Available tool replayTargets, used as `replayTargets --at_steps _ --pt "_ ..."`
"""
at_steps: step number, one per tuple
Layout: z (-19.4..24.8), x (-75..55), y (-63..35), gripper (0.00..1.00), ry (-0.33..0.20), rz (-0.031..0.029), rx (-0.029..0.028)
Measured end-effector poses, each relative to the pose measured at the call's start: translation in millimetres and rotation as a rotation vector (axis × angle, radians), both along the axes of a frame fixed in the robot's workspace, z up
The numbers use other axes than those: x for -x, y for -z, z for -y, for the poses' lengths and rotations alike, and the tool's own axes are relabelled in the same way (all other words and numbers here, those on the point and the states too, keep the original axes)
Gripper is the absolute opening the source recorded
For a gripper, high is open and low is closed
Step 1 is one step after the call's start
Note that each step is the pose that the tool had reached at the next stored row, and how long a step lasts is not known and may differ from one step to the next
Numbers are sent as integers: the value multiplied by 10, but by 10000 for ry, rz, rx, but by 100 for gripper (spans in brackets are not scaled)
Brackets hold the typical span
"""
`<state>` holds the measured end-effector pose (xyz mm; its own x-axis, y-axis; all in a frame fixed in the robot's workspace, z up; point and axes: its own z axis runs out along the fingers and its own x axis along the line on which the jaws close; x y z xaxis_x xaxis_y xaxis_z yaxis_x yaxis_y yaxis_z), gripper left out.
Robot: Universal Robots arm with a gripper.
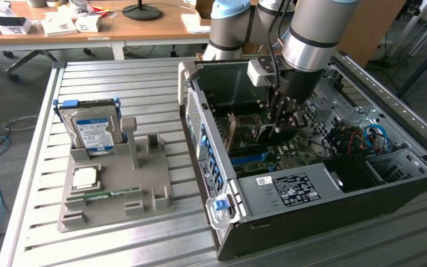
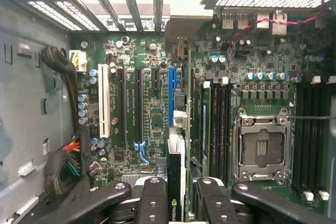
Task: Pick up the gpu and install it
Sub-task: 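Insert the gpu into the slot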
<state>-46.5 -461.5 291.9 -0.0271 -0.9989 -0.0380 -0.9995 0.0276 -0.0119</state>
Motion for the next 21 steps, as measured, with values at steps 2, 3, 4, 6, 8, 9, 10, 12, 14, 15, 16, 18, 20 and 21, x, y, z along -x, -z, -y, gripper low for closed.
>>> replayTargets --at_steps 2,3,4,6,8,9,10,12,14,15,16,18,20,21 --pt "0 14 0 26 -1 -2 2" --pt "1 14 0 26 -1 -1 2" --pt "1 14 0 26 -2 -2 2" --pt "1 15 8 26 -2 0 -1" --pt "1 16 25 26 -2 -1 1" --pt "1 16 33 26 -1 -1 1" --pt "1 16 40 26 -2 -1 1" --pt "1 17 39 26 -1 -2 4" --pt "1 21 40 26 2 -2 3" --pt "0 30 42 26 2 0 1" --pt "0 41 43 26 -1 0 0" --pt "0 57 43 26 0 0 0" --pt "0 64 42 26 -1 -1 2" --pt "1 65 43 26 -2 -1 1"
